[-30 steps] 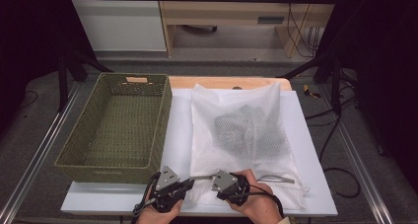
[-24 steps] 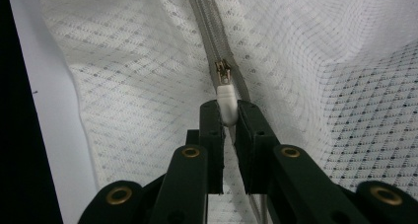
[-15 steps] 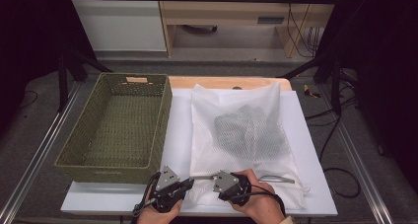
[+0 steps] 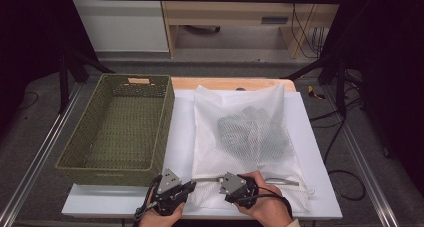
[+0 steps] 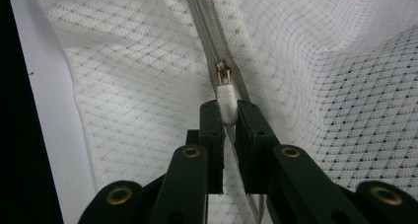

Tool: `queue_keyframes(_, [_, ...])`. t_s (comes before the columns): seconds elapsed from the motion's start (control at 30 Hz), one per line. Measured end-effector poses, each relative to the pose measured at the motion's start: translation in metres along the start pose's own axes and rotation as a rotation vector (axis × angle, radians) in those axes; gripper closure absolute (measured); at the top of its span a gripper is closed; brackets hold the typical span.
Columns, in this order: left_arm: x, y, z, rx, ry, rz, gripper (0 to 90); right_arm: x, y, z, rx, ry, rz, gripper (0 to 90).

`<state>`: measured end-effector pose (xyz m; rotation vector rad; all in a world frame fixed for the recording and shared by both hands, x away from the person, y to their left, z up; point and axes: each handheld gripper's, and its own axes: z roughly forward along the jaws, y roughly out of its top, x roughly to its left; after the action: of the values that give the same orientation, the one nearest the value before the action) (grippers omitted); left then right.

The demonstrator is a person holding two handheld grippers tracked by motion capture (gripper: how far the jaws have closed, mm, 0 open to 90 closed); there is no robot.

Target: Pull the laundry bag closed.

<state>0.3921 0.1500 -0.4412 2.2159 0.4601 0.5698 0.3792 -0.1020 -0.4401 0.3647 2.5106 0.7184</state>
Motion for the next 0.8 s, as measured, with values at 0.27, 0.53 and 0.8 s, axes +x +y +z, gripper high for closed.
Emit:
queue_keyframes(0.27, [-0.0013, -0.0002, 0.0024, 0.007, 0.002, 0.008, 87.9, -0.0012, -0.0015, 0.0031, 0.011, 0.001, 0.006, 82.1])
queue_keyframes(0.53, [-0.0029, -0.0011, 0.0028, 0.013, 0.011, 0.004, 87.8, -0.0013, -0.0026, 0.0008, 0.010, -0.006, -0.002, 82.1])
queue_keyframes(0.8, [-0.0041, -0.0006, 0.0043, 0.007, -0.002, 0.008, 87.9, -0.0008, -0.0053, -0.0010, 0.013, -0.008, -0.006, 82.1])
